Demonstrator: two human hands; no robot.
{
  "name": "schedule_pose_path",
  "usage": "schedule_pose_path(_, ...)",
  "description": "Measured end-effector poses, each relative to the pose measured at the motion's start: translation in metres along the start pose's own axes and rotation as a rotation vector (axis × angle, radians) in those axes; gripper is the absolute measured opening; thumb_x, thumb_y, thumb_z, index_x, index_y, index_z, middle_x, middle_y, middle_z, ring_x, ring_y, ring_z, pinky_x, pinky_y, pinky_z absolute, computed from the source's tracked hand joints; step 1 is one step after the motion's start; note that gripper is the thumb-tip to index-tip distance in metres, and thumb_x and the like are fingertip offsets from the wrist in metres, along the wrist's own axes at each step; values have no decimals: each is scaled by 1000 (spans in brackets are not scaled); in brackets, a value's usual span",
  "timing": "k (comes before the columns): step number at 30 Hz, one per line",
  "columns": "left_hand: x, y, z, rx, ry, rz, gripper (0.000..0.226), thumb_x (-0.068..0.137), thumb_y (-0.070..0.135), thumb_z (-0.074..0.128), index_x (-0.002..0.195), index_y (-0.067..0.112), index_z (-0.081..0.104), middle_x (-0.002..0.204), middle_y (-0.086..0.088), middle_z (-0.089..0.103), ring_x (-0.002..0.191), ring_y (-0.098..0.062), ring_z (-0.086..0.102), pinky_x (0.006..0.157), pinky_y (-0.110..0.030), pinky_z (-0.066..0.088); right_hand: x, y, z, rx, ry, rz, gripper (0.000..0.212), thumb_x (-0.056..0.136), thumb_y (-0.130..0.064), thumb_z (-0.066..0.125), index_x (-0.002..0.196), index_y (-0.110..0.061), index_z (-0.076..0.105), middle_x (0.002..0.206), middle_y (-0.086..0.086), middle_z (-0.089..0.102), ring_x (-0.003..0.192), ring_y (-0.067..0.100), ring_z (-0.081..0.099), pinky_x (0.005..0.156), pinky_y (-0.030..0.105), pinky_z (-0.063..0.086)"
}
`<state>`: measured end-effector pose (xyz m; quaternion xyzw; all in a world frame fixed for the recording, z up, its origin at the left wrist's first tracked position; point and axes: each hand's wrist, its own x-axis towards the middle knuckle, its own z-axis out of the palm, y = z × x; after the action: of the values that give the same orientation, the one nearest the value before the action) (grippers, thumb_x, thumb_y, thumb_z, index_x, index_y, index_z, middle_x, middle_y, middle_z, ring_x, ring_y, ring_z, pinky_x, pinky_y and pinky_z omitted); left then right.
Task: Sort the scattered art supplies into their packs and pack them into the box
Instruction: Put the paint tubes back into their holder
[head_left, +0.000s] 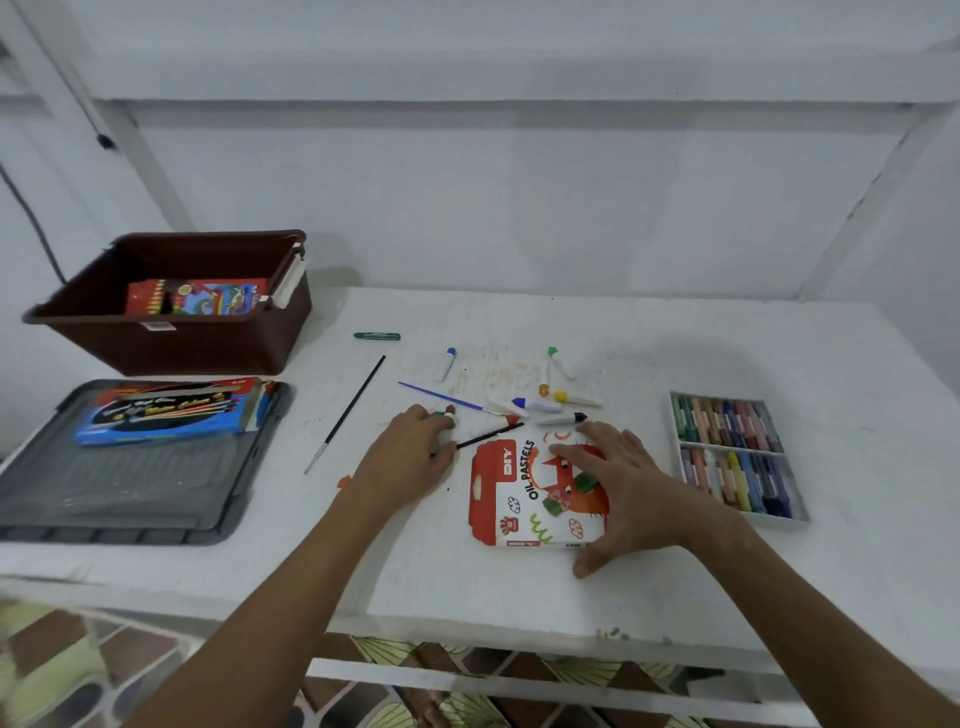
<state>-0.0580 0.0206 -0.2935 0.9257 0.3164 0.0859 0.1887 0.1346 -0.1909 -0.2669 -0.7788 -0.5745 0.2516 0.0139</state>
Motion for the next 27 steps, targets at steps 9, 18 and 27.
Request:
schedule_pose_path(9, -15, -25, -23, -60, 78, -93, 32, 90, 30, 60, 121, 22, 62, 99, 7, 53, 83, -6, 48, 77, -18, 38, 34, -42, -7, 148, 82, -154, 116, 54, -72, 74, 147, -45, 9, 157, -15, -7, 144, 13, -16, 116, 51, 3)
schedule_pose_path(18, -48, -99, -85, -49, 203, -374, 30, 89, 23, 61, 118, 16, 65, 108, -7, 62, 93, -19, 58, 82, -24, 42, 120, -155, -7, 237, 228, -446, 57, 86, -31, 68, 137, -17, 47, 142, 1, 45, 134, 14, 36, 110, 19, 20)
schedule_pose_path(27, -95, -222, -156, 82, 266, -841, 42, 85, 24, 58, 126, 14, 58, 116, -22, 59, 113, -35, 52, 95, -38, 41, 195, -282, 7, 288, 170, -495, 48, 82, -30, 71, 125, -11, 59, 113, 6, 64, 100, 19, 58, 81, 16, 38)
